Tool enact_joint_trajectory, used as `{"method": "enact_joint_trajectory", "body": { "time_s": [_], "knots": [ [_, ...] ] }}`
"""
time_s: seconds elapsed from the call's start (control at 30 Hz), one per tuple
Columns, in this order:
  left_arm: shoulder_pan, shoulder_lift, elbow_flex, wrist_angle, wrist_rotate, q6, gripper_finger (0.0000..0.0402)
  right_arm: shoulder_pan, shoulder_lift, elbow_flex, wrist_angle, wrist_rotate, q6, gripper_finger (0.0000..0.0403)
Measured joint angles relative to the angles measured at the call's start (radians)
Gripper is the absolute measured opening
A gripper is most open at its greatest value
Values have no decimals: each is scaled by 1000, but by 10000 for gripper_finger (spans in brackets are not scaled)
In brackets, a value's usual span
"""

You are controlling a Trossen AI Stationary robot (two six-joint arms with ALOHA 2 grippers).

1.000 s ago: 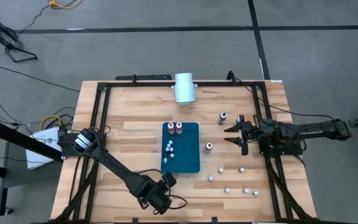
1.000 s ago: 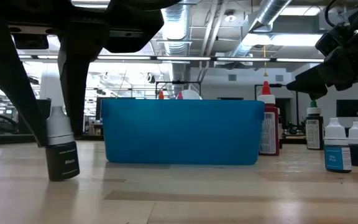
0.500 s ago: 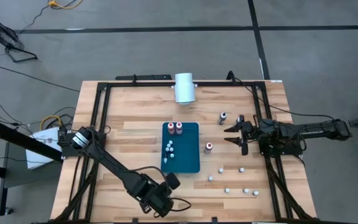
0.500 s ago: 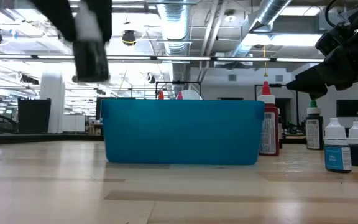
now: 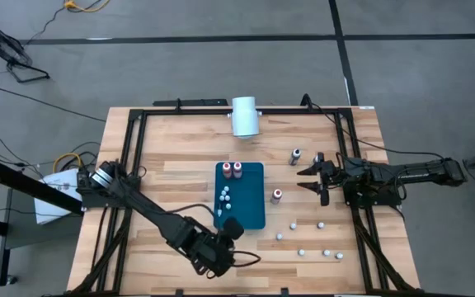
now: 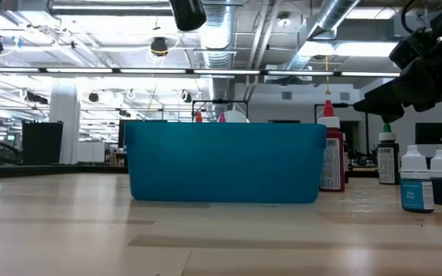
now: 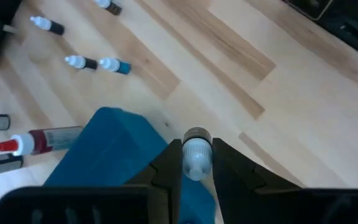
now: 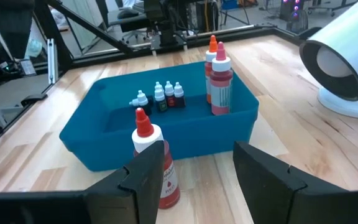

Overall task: Pick & Place food coloring
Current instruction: Put the small black food coloring bottle into the blue bin

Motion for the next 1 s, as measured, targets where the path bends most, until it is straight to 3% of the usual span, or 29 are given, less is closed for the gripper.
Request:
{"method": "enact_joint_trajectory", "body": {
  "time_s": [1.0],
  "knots": [
    [230, -3, 0, -21, -9, 82, 65, 0, 0, 0, -1, 0, 0, 184]
  ]
}}
